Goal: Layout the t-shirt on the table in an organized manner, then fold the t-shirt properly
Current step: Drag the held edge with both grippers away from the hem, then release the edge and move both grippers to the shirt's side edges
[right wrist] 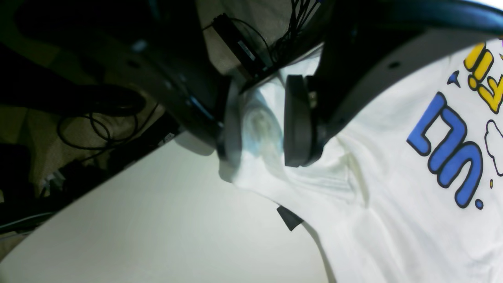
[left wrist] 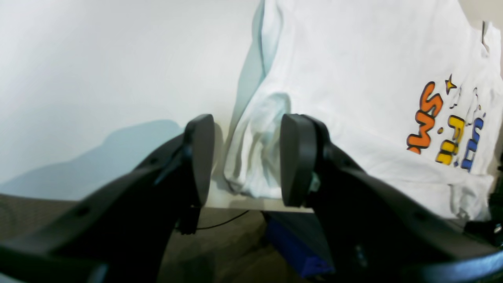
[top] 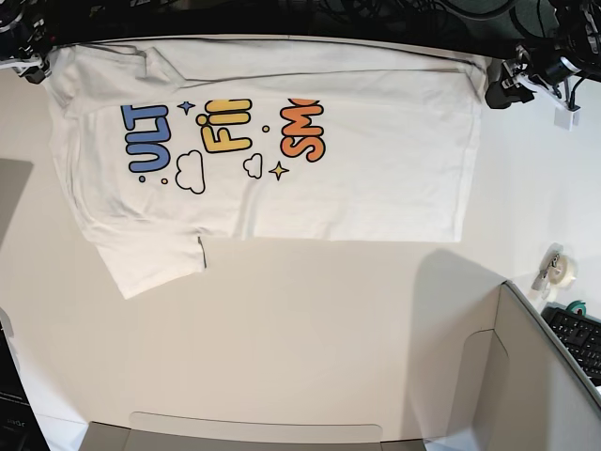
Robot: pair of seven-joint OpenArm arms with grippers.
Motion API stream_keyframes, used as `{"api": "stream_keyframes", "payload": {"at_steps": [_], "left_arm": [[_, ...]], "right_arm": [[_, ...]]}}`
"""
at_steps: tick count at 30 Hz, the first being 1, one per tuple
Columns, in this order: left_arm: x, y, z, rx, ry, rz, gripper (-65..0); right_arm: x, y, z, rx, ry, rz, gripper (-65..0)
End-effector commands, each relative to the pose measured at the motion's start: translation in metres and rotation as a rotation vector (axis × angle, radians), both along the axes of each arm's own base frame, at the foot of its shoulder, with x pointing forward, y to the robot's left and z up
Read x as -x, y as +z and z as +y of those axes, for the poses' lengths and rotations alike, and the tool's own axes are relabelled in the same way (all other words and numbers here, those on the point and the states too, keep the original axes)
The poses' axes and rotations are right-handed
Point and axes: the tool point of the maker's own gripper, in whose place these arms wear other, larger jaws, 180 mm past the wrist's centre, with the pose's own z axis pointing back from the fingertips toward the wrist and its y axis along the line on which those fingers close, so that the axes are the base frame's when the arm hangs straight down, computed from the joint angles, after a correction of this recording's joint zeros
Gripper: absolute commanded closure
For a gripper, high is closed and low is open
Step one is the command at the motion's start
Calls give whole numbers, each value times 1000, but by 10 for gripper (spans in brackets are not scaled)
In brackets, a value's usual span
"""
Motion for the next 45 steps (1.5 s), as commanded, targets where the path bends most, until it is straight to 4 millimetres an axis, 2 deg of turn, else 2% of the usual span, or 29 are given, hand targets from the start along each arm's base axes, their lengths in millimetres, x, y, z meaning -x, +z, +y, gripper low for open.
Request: {"api": "stream_keyframes", "payload": {"at_steps": [1,9,16,21,24,26,29,33,35,38,41,45], "left_arm": [[-7,12,2,-16,-13,-40,-271],[-8,14,2,-22,-18,-44,-271],[-9,14,1,-18,-18,-47,-271],[-16,26,-5,-40,-51,-86,-271],[-36,48,-12,-70,-87,-167,-272],[-52,59,-10,-90,-97,-214,-272],[-85,78,3,-111,-95,-289,-272],[-122,87,27,-67,-32,-331,-272],[-143,80,34,5,-15,-303,-272],[-169,61,33,118,-2,-238,-272],[-185,36,25,199,14,-173,-272],[-200,12,13,228,29,-132,-272]], "right_arm": [[-4,10,-5,33,11,-24,-195],[-1,12,-9,43,9,-17,-195],[22,26,-35,90,-105,-34,-194],[16,48,-51,149,-140,-89,-193],[1,61,-50,176,-135,-142,-191],[-12,67,-50,179,-134,-185,-190],[-35,73,-46,169,-122,-241,-190],[-71,74,-38,193,-51,-229,-190],[-91,73,-29,206,1,-209,-190],[-124,68,-12,198,84,-199,-190],[-152,64,3,172,148,-202,-190],[-174,58,17,128,195,-212,-191]]}}
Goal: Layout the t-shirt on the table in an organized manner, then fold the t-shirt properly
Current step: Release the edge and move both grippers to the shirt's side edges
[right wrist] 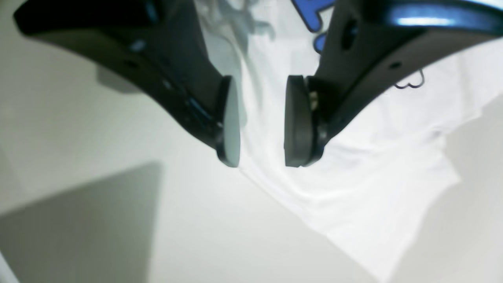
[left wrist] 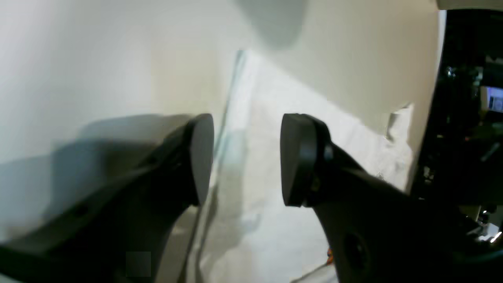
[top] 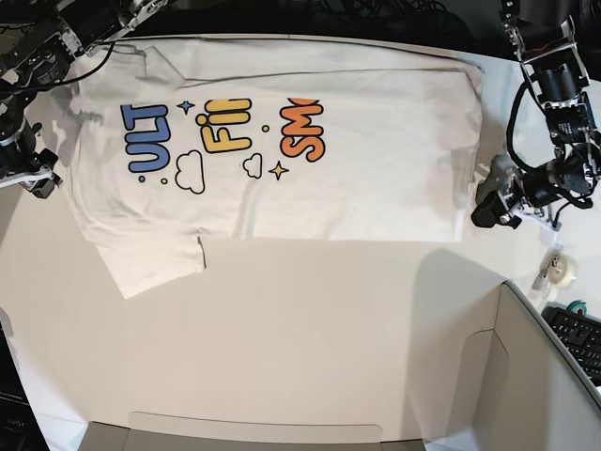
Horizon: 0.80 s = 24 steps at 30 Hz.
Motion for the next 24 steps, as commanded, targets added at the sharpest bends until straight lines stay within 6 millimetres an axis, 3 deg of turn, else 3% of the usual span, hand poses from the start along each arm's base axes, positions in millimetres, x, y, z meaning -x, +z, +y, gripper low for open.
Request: {"api": "stream_keyframes", "payload": {"at_steps": [1,8,11,17,21,24], "left_arm": [[-16,17,9,-20,13,-60,-272],[-17,-15,-8,-51,7,-19,-272],[-30,-14,-15,-62,-11,-31,-272],[-38,-16,-25,-64,-32,-27,-272],[-39,-17,-31,-72,-57,-22,-267],[-39,-17,-31,-72,-57,-22,-194]], "right_arm": [[-8,11,-5,19,4,-33,-191],[-23,0,-6,-4,57,-17,-190],[-26,2,-10,12,76,-15,-190],[-26,6,-16,31,76,-16,-190],[-27,-1,-22,13,75,3,-190],[-26,-12,-27,-17,72,34,-191]]}}
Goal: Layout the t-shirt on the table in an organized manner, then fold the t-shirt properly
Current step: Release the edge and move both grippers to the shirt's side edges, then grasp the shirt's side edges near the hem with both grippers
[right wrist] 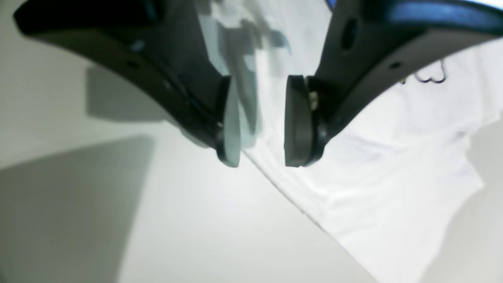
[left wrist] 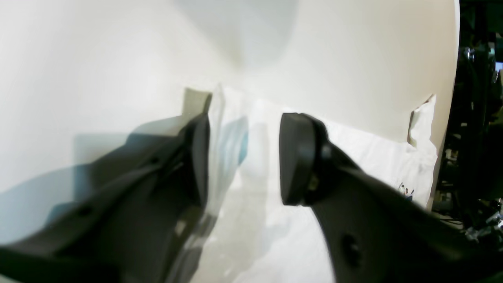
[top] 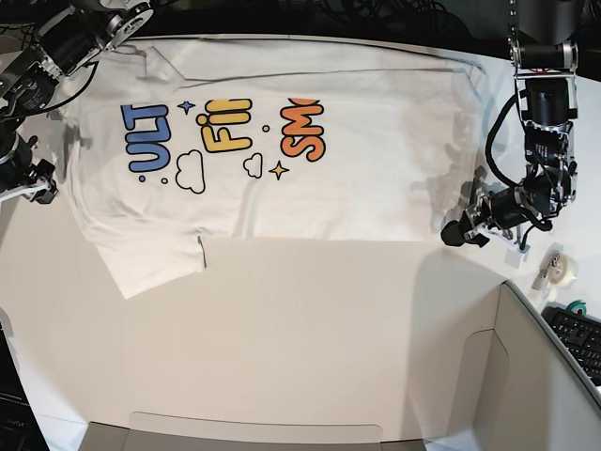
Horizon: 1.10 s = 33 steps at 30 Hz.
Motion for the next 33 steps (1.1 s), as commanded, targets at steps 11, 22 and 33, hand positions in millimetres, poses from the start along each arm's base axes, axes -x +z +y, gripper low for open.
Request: {"api": "stream_keyframes", "payload": {"at_steps": [11,22,33], "left_arm": [[1,1,6,-25,-6,13,-21],[1,1,6,-26,-7,14,-22],[1,1,5,-24,-7,12,-23]], "right_arm": [[-43,16,-13,-79,5,-70,-194],[-110,-5,9,-94,136,-70,-271],[-112,-46,60,-154,233,25,-292]]}}
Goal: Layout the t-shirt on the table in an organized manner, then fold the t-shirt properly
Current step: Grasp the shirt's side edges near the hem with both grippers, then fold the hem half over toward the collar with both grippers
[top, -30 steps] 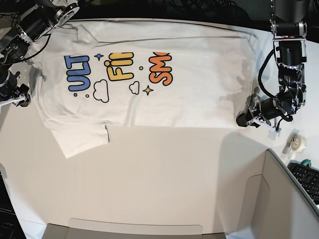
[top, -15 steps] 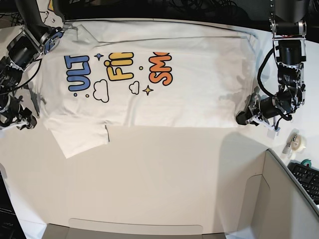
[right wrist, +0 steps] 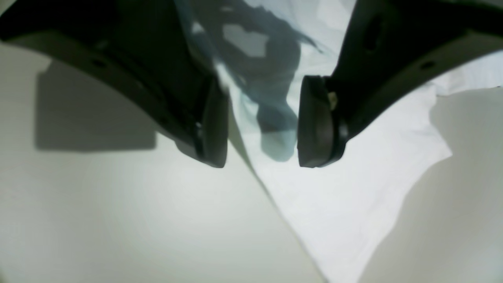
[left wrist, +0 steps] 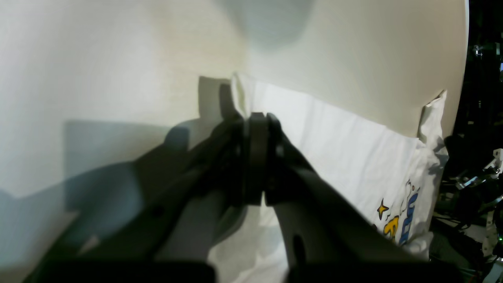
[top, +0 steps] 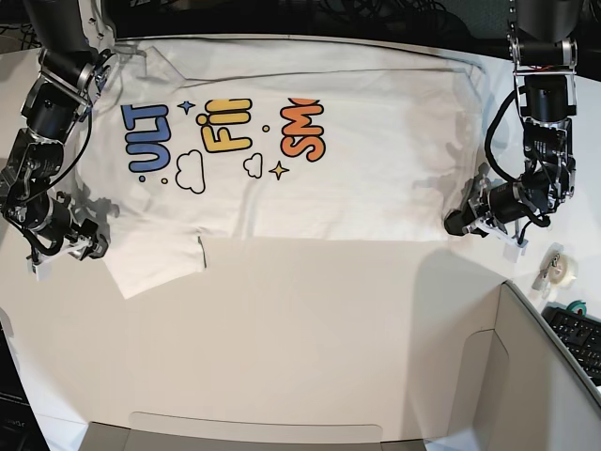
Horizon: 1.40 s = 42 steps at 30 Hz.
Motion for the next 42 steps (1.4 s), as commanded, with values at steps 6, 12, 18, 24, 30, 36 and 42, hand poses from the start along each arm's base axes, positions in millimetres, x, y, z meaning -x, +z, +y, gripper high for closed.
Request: {"api": "stream_keyframes", "payload": {"at_steps": [6,12,18,24,30,36,42], "left_arm": [[-5,8,6,-24,-6,-11,-21],[-5,7,6,-24,-6,-9,-19],[-10,15,6,-19,-7,-31,0],[-24,51,-6,-56,-70,-145,0],[-21,71,-22,-88,-136,-219,0],[-4,91,-12,-114,-151,-250,0],[19,104,2,-147,-155,-254,0]], "right_arm": [[3,-5,9,0,30,25,-288],[4,-8,14,11,53,39,0],[-2,2,16,51,82,17,0],[-12,42,11,144,96,-98,0],[-5,74,11,246,119,-189,0],[17,93,15,349,151,-247,0],[48,104,25,442,200,-279,0]]}}
